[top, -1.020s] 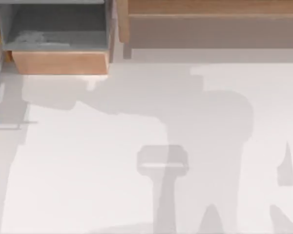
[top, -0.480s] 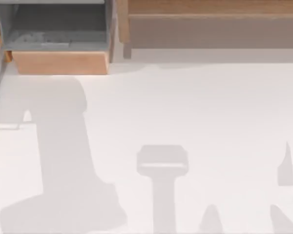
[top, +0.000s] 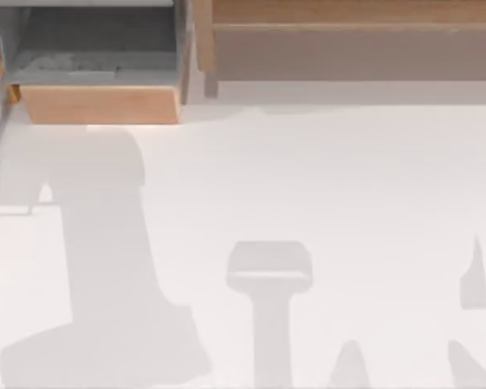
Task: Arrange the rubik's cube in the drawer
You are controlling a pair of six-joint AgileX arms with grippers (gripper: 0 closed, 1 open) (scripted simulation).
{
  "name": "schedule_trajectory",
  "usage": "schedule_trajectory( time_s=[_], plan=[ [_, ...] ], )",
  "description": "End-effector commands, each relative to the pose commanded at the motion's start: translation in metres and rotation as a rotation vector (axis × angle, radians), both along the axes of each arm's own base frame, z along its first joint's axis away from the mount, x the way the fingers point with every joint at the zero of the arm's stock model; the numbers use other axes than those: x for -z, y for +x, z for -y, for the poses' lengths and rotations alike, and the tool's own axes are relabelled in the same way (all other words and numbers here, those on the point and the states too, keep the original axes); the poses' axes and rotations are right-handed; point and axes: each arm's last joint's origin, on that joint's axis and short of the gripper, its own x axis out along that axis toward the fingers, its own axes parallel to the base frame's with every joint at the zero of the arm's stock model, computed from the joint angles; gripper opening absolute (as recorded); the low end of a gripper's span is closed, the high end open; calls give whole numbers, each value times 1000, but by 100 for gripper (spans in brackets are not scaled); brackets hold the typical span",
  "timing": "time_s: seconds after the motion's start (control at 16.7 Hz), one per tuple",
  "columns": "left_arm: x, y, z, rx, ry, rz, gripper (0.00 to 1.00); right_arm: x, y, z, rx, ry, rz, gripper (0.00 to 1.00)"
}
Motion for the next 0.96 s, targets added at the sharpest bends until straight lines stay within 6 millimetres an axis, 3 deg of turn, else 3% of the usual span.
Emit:
schedule_trajectory(
  time_s=[0.6,0.96],
  plan=[
    [0,0,0,0,0,0,98,0,0,0,0,0,0,100],
    [0,0,0,0,0,0,100,0,0,0,0,0,0,100]
  ],
)
